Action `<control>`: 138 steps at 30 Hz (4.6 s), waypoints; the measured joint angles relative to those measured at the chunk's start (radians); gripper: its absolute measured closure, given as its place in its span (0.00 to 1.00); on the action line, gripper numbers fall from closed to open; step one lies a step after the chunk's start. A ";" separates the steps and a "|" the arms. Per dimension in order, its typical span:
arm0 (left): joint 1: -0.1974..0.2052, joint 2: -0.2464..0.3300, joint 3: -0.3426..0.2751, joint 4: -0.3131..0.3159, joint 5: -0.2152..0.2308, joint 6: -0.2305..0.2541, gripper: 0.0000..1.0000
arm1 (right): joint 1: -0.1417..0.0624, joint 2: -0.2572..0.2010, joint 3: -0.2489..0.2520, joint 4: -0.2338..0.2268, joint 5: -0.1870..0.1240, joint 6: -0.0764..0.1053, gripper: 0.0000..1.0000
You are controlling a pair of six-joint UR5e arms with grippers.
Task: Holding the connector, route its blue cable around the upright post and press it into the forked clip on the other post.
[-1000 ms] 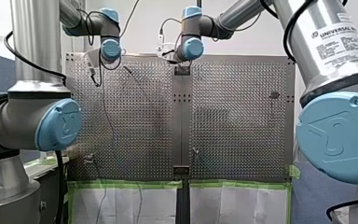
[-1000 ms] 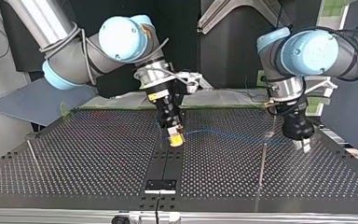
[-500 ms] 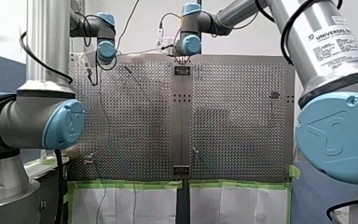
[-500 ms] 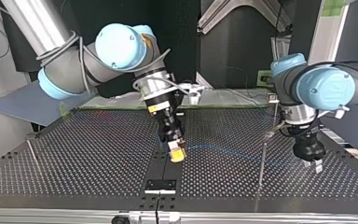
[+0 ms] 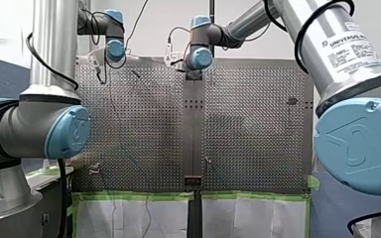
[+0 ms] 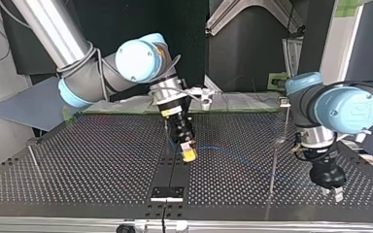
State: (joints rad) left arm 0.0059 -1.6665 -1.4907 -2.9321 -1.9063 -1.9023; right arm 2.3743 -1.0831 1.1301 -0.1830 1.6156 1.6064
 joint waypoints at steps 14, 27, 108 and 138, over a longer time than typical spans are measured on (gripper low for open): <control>-0.013 -0.020 0.028 0.039 -0.010 0.000 0.40 | -0.007 0.011 0.007 0.053 0.010 -0.018 1.00; -0.021 -0.020 -0.048 0.076 -0.020 0.002 0.38 | -0.009 0.014 0.025 0.060 0.020 -0.025 1.00; -0.085 -0.126 -0.260 0.212 -0.001 0.017 0.00 | -0.100 0.021 0.377 -0.223 0.083 -0.020 1.00; -0.092 -0.126 -0.260 0.211 -0.002 0.025 0.00 | -0.290 0.097 0.418 -0.202 0.134 0.035 1.00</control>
State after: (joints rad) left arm -0.0858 -1.7922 -1.7506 -2.7209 -1.9080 -1.8771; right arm 2.0841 -0.9860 1.5477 -0.3852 1.7498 1.6417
